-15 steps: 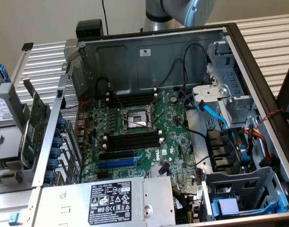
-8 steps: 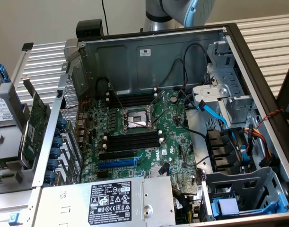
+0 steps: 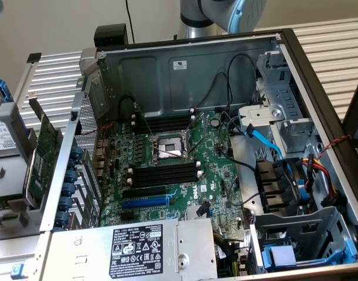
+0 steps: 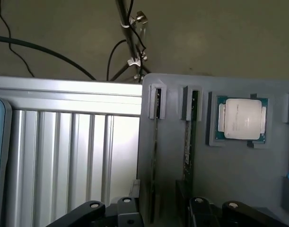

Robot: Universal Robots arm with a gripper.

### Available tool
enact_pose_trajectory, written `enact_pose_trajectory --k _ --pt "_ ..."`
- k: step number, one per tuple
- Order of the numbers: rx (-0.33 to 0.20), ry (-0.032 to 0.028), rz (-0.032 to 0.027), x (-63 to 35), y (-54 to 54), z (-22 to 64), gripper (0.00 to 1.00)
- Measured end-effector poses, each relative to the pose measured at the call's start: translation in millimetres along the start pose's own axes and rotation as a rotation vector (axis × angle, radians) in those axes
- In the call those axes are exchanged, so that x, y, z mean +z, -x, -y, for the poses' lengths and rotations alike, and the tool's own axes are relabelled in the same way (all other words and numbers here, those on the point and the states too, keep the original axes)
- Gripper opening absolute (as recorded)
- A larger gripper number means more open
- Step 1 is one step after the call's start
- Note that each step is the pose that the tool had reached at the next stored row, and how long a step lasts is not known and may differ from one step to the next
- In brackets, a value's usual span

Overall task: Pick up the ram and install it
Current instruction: 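Pick up the ram and move it above insertion slot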

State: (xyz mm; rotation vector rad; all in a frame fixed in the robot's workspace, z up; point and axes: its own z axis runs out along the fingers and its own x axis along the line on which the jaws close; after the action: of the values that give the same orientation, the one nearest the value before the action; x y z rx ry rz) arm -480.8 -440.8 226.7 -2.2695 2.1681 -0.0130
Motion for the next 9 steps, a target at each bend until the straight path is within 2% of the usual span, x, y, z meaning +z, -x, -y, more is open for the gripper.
enact_pose_trajectory --k 4,9 --pt "0.000 0.0001 0.0005 7.3 -1.0 -0.1 0.42" --pt "0.000 -0.0006 0.0090 15.1 -7.3 -0.4 0.42"
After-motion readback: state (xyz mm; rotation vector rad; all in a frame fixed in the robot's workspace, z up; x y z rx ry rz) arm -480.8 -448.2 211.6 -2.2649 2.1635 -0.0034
